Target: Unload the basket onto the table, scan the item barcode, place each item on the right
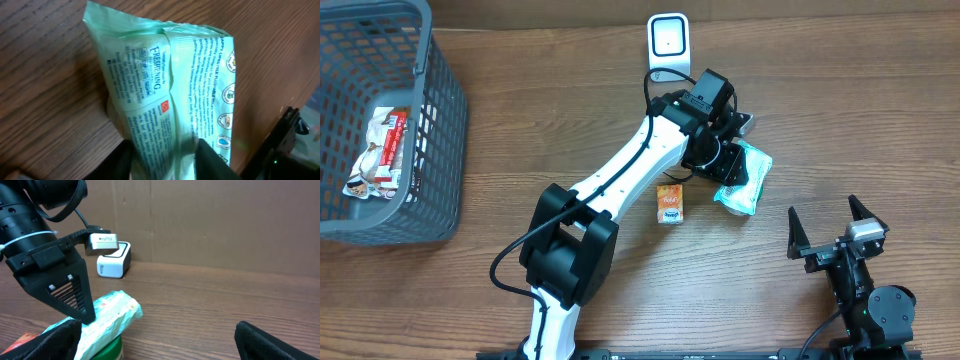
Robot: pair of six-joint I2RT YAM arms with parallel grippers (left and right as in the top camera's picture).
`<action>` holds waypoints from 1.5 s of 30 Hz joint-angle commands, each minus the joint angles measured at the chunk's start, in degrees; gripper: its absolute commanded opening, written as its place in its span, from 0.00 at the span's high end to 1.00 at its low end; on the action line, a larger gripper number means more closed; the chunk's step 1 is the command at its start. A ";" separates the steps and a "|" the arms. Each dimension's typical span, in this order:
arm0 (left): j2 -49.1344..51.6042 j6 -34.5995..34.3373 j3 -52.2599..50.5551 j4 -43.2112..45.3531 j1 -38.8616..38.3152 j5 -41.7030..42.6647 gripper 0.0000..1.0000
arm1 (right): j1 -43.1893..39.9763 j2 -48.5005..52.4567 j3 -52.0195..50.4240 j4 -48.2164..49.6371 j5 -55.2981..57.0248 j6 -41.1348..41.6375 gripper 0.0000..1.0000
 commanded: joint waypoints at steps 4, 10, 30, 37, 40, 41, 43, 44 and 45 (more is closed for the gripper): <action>0.85 -0.57 -0.79 -0.24 -0.09 -0.83 0.75 | 0.02 -0.57 -0.61 0.15 0.37 -0.07 0.00; 0.85 -0.57 -1.05 -0.22 -0.20 -0.87 0.64 | 0.02 -0.57 -0.61 0.15 0.37 -0.09 0.00; -3.54 -0.59 -1.84 1.42 3.76 4.79 0.96 | 0.02 -0.57 -0.61 0.15 0.37 -0.07 0.00; -11.10 -0.87 -1.84 0.26 7.39 6.36 0.96 | 0.02 -0.57 -0.61 0.15 0.37 -0.07 0.00; -12.00 -3.13 -1.84 -3.26 8.13 1.70 0.96 | 0.02 -0.57 -0.61 0.15 0.37 -0.07 0.00; -11.98 -3.67 -1.86 -4.48 8.15 -0.44 0.96 | 0.02 -0.57 -0.61 0.15 0.37 -0.09 0.00; -11.74 -4.98 -2.43 -5.97 7.91 -4.92 0.96 | 0.02 -0.57 -0.61 0.15 0.37 -0.09 0.00; -11.63 -6.08 -3.04 -6.14 7.61 -7.23 0.95 | 0.02 -0.57 -0.61 0.15 0.37 -0.07 0.00; -11.61 -7.37 -3.87 -5.97 7.21 -9.29 0.96 | 0.02 -0.57 -0.61 0.15 0.37 -0.07 0.00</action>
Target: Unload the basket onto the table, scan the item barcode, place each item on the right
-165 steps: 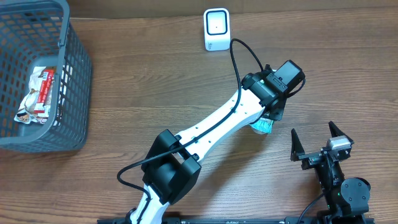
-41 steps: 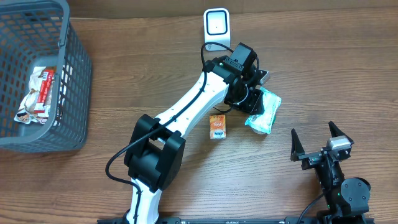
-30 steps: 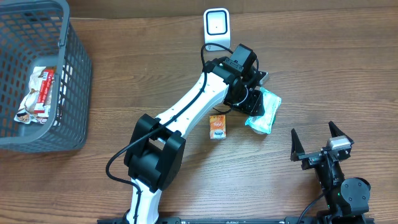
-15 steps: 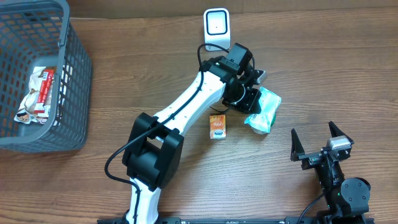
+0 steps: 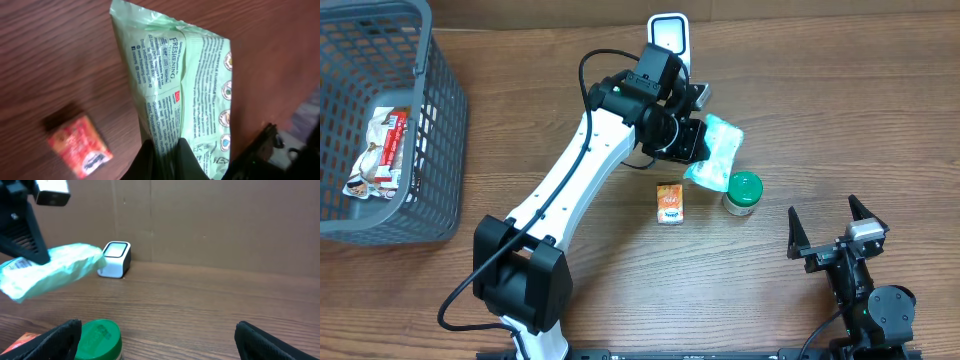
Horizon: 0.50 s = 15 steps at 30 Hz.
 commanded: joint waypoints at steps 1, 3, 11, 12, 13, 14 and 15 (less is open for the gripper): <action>-0.11 -6.03 -2.93 0.17 -1.05 -10.64 0.96 | 0.00 -0.57 -0.59 0.13 0.35 -0.07 0.00; -0.11 -9.81 -5.20 1.51 -1.57 -14.01 0.96 | 0.00 -0.57 -0.59 0.13 0.35 -0.07 0.00; -0.11 -16.09 -16.63 13.42 -3.19 -12.70 0.96 | 0.00 -0.57 -0.59 0.13 0.35 -0.04 0.00; -0.11 -16.06 -17.53 14.71 -3.26 -10.71 0.96 | 0.00 -0.57 -0.59 0.13 0.35 -0.07 0.00; -0.11 -16.06 -18.32 15.89 -3.34 -8.61 0.96 | 0.00 -0.57 -0.59 0.13 0.35 -0.07 0.00; -0.11 -16.06 -18.84 16.70 -3.50 -6.69 0.96 | 0.00 -0.57 -0.59 0.13 0.35 -0.04 0.00; -0.11 -16.13 -19.10 16.90 -3.65 -5.14 0.96 | 0.00 -0.57 -0.59 0.13 0.35 -0.04 0.00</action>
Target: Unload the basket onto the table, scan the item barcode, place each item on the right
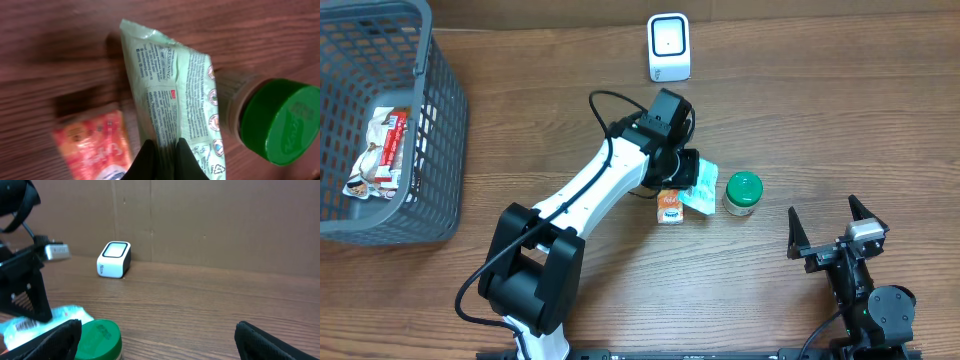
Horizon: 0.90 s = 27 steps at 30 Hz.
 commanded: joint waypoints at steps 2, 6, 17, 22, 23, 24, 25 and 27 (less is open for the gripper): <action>-0.24 -2.93 -1.20 0.81 -0.87 6.99 0.96 | 0.00 -0.57 -0.59 0.15 0.35 -0.09 0.00; -0.24 -3.19 -1.22 0.35 -1.95 8.07 0.96 | 0.00 -0.57 -0.59 0.15 0.35 -0.11 0.00; -0.24 -6.40 -1.22 -1.09 -5.53 3.80 0.82 | 0.00 -0.57 -0.59 0.15 0.35 -0.11 0.00; -0.24 -6.08 -1.22 -3.15 -5.57 3.72 0.50 | 0.00 -0.57 -0.59 0.15 0.35 -0.11 0.00; -0.26 -5.88 -1.22 -3.06 -5.55 3.72 0.50 | 0.00 -0.57 -0.59 0.15 0.35 -0.09 0.00; -0.26 -5.84 -1.14 -2.89 -5.46 3.72 0.51 | 0.00 -0.57 -0.59 0.15 0.35 -0.11 0.00; -0.28 -5.73 -0.96 -2.82 -5.29 3.82 0.53 | 0.00 -0.57 -0.59 0.15 0.33 -0.09 0.00; -0.46 -5.68 -0.11 -2.89 -4.79 4.35 0.56 | 0.00 -0.57 -0.59 0.15 0.35 -0.11 0.00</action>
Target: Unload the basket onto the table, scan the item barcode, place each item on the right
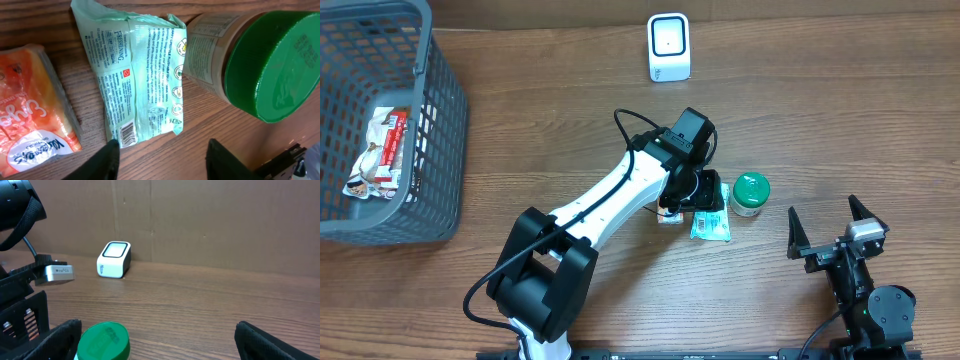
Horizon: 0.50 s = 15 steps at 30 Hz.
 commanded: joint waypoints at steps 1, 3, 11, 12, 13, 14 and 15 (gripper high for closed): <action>-0.74 0.17 1.64 -0.26 1.01 0.42 0.56 | 0.02 -0.57 -0.61 0.13 0.33 -0.07 0.00; -1.25 0.59 3.41 -0.83 1.40 0.35 0.56 | 0.02 -0.57 -0.61 0.13 0.33 -0.07 0.00; -1.95 0.50 8.15 -8.63 4.31 -9.84 0.53 | 0.02 -0.57 -0.61 0.13 0.33 -0.07 0.00; -1.92 0.50 8.15 -10.08 4.83 -11.15 0.53 | 0.02 -0.57 -0.61 0.13 0.33 -0.07 0.00; -1.90 0.48 8.15 -11.74 5.42 -12.87 0.53 | 0.02 -0.57 -0.61 0.13 0.33 -0.07 0.00; -1.90 0.33 8.15 -14.12 6.27 -15.50 0.53 | 0.02 -0.57 -0.61 0.13 0.33 -0.07 0.00; -1.90 0.15 8.15 -15.69 6.88 -17.11 0.53 | 0.02 -0.57 -0.61 0.13 0.33 -0.07 0.00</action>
